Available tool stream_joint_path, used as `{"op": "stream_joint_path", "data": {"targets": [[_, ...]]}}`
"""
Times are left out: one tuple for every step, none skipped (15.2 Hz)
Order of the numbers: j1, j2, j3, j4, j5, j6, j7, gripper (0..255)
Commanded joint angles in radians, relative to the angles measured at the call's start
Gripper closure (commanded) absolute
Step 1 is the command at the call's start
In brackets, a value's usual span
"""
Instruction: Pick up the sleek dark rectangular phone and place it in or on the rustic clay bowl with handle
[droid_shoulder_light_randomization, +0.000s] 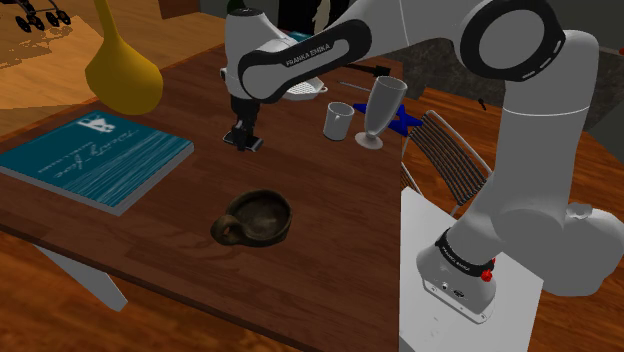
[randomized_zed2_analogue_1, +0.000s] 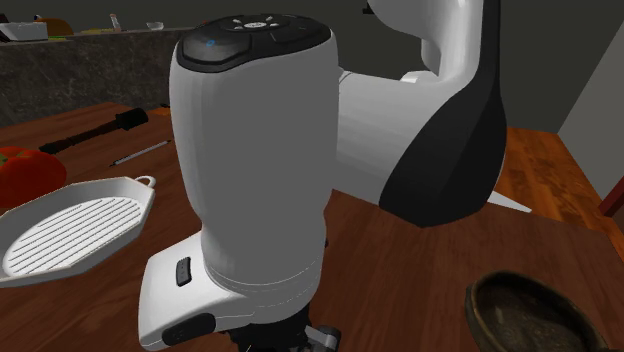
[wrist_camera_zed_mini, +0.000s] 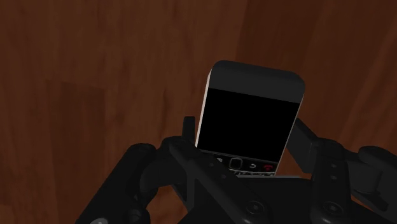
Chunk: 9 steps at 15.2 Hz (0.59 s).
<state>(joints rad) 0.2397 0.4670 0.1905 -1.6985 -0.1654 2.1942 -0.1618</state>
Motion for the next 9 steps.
{"op": "stream_joint_path", "data": {"targets": [[0.000, 0.001, 0.000, -0.001, 0.000, 0.000, 0.000, 255], [0.000, 0.001, 0.000, -0.001, 0.000, 0.000, 0.000, 255], [0.000, 0.001, 0.000, -0.001, 0.000, 0.000, 0.000, 255], [0.000, 0.002, 0.000, -0.001, 0.000, 0.001, 0.000, 255], [0.000, 0.002, 0.000, -0.001, 0.000, 0.001, 0.000, 255], [-0.001, 0.001, 0.000, -0.001, 0.000, 0.001, 0.000, 255], [-0.001, -0.006, 0.001, 0.003, 0.002, -0.010, -0.002, 255], [-0.002, -0.012, 0.002, 0.007, 0.004, -0.021, -0.004, 255], [-0.002, -0.018, 0.003, 0.012, 0.006, -0.031, -0.005, 255]]}}
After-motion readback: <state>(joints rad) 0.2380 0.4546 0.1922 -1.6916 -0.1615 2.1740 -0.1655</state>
